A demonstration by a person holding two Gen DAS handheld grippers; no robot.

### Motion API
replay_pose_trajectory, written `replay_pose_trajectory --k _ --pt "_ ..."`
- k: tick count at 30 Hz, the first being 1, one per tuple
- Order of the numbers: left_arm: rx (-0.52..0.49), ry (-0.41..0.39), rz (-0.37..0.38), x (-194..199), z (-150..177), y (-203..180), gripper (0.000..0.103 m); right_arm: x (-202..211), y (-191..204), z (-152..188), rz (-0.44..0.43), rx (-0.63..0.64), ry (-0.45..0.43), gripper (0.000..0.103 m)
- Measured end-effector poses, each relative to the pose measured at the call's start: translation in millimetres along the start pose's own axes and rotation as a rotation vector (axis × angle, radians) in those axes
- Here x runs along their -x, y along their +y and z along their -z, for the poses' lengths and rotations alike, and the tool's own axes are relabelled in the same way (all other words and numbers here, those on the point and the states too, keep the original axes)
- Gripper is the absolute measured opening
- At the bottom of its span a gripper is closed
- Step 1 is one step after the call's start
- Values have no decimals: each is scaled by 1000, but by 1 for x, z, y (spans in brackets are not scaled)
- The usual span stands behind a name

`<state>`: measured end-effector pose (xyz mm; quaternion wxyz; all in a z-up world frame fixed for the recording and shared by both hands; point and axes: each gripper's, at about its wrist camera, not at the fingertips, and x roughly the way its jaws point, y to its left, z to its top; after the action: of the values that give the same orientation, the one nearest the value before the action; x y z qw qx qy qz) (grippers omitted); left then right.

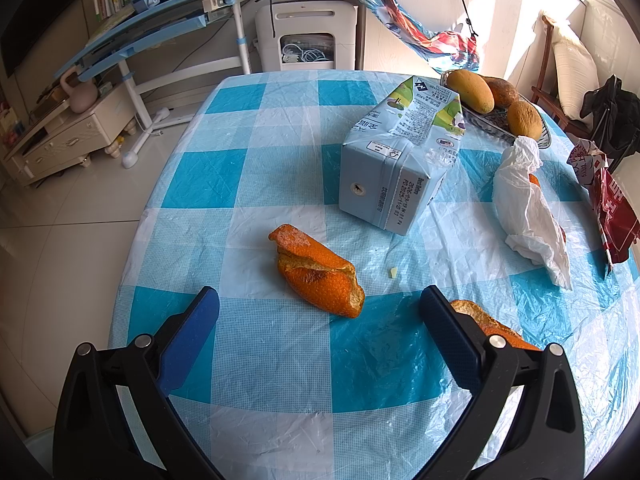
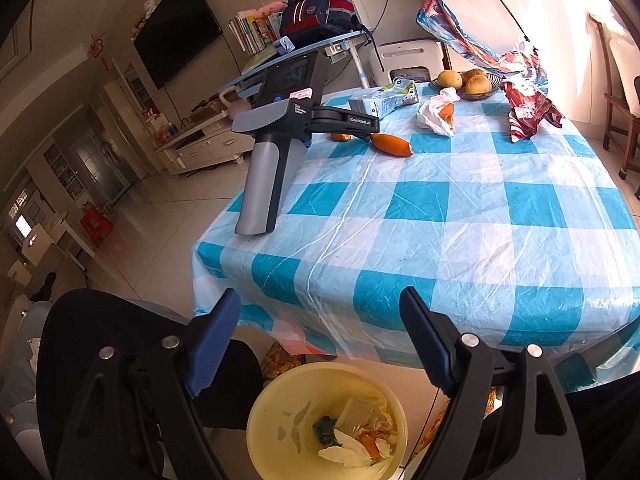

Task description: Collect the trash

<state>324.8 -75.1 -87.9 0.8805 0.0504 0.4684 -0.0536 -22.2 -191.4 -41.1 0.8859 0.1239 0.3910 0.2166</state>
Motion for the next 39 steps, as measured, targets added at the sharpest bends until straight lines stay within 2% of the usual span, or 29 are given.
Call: replay_pose_trajectory --k 7,16,24,31,36,39 --pt "0 0 0 0 0 0 97 4 1 -2 -3 -7 -18 78" --pt "0 0 0 0 0 0 97 16 6 -10 23 53 -80 80" --pt "0 0 0 0 0 0 97 13 -11 -21 44 50 -55 80" --pt "0 0 0 0 0 0 97 3 -30 -46 58 77 -15 80" --pt "0 1 1 0 0 0 97 -17 -41 -75 65 120 11 80" --pt "-55 34 44 3 1 1 96 -35 -45 -94 65 160 30 80"
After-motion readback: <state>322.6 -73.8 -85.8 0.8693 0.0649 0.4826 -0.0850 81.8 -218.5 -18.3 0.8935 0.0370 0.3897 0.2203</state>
